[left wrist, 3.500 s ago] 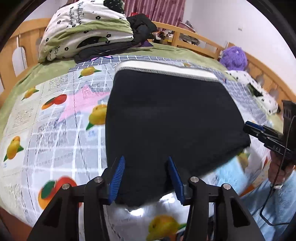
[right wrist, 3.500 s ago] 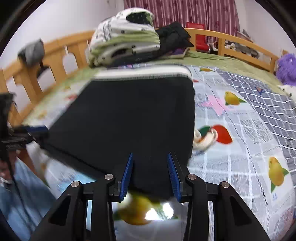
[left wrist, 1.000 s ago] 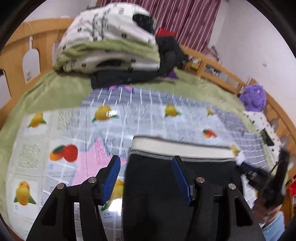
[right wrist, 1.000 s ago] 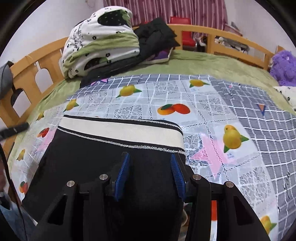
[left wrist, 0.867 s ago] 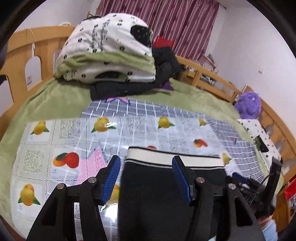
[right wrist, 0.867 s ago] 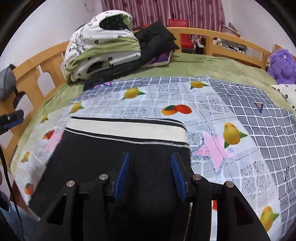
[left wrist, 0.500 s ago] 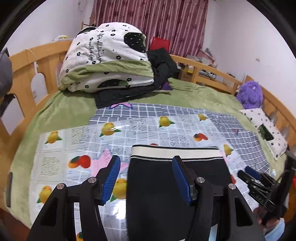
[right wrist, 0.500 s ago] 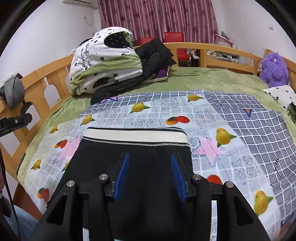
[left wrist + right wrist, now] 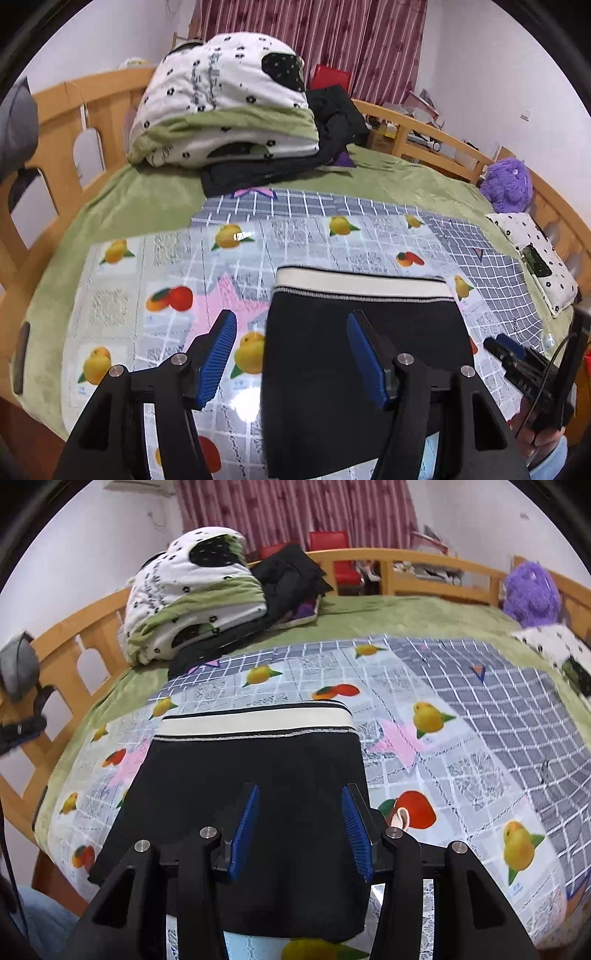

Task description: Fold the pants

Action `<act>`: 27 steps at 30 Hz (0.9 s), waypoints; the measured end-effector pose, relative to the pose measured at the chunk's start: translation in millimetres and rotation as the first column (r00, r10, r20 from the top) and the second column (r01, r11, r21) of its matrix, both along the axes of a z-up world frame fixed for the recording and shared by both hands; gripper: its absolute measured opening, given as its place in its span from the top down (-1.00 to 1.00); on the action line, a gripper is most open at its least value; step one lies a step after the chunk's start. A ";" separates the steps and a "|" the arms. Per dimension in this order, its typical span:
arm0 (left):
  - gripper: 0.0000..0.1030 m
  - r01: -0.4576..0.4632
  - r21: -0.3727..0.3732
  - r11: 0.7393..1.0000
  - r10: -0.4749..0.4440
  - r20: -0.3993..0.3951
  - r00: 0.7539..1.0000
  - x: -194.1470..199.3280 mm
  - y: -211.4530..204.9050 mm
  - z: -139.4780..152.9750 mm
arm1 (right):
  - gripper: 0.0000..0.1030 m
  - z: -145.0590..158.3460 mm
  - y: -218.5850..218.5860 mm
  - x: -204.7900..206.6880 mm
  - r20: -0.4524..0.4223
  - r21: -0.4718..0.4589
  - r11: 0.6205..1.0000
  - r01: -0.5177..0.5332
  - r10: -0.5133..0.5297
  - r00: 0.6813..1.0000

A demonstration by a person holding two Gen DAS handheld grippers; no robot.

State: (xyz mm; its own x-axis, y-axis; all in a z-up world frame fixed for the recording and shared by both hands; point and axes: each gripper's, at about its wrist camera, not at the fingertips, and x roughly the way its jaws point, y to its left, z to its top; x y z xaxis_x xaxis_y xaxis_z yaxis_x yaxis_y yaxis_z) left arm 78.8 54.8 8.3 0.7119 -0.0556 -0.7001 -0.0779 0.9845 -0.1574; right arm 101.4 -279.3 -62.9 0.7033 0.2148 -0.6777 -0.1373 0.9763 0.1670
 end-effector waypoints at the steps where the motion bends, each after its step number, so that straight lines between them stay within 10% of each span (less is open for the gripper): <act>1: -0.17 -0.006 0.001 1.000 0.006 -0.004 1.000 0.2 1.7 -2.6 | 0.09 -0.4 -2.3 2.0 -0.002 0.011 1.000 0.005 -0.004 1.000; 27: -0.17 -0.017 -0.017 1.000 0.014 -0.145 0.989 8.9 41.4 -65.6 | 0.09 -44.9 19.5 20.5 -0.092 -0.050 0.998 0.038 -0.043 0.995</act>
State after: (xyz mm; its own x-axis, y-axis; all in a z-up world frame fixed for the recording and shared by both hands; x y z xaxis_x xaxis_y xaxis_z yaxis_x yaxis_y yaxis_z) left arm 87.6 96.2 -57.3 0.6042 -0.0591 -0.7946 -0.1163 0.9800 -0.1613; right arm 121.9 -259.8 -107.8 0.6445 0.1530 -0.7491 -0.0835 0.9880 0.1299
